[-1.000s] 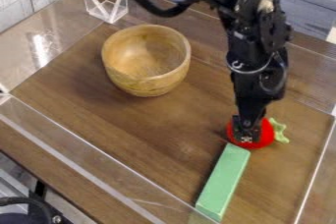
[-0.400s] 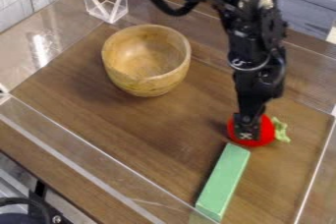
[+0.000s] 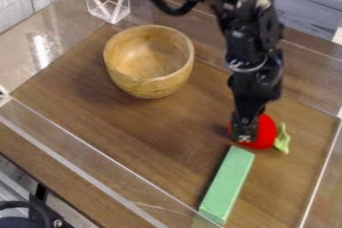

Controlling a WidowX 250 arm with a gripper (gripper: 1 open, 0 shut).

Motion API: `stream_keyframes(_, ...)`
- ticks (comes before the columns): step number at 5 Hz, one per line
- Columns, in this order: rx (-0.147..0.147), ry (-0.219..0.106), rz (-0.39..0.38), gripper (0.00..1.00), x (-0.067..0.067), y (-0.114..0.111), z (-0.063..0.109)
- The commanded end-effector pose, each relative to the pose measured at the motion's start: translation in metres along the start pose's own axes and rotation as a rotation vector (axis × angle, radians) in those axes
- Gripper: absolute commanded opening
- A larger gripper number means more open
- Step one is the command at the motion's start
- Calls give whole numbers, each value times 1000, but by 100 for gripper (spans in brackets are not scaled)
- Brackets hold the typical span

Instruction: Move the red object to the left side of the table

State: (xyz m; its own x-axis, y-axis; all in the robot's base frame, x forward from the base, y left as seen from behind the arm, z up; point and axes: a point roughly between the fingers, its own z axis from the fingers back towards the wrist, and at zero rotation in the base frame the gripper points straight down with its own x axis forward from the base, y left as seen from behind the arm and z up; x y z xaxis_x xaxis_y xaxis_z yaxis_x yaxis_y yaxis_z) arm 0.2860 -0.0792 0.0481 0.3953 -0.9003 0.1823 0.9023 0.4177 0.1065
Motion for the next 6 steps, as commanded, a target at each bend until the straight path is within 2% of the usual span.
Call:
stream_keyframes(1,32,-32,-13,100,19,4,8)
stream_keyframes(2,23,-30,-18,100,26,-6,-7)
stream_keyframes(3,16,12,-19,0,30,-10,3)
stream_keyframes(5,38,80,40,0,22,-12,29)
stream_keyframes(6,55,102,58,0,22,-7,36)
